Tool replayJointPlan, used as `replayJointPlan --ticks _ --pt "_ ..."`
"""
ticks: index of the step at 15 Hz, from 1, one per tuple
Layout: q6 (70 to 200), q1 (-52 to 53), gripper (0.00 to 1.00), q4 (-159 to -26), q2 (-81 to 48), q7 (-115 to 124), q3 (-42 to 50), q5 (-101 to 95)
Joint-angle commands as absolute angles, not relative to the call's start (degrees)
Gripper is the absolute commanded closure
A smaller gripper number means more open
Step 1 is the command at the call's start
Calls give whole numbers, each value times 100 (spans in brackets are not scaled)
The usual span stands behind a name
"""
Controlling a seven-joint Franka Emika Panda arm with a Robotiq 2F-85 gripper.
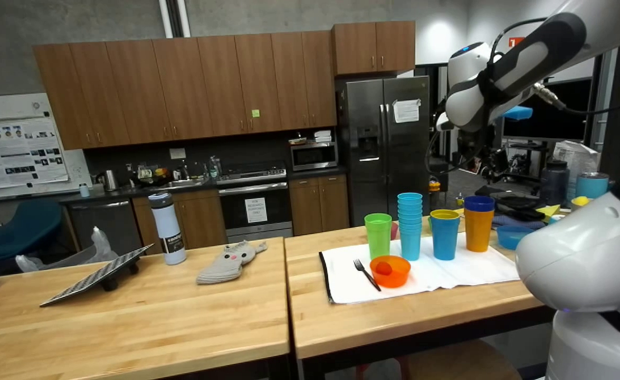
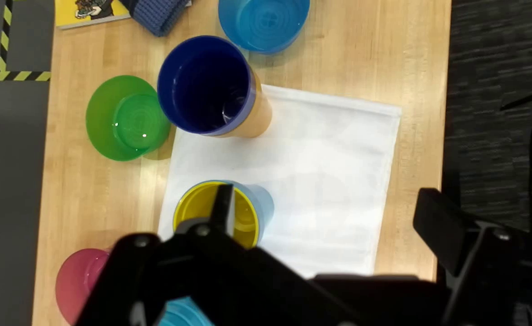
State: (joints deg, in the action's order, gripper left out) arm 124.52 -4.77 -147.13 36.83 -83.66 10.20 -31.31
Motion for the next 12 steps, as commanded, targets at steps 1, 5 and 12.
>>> replayJointPlan --ticks 1,5,12 --pt "12444 -477 0 -14712 3692 -8371 1018 -3121" --pt "12501 -135 0 -14655 3434 -8866 959 -3038" --pt "12984 283 0 -14358 2944 -11093 1196 -2959"
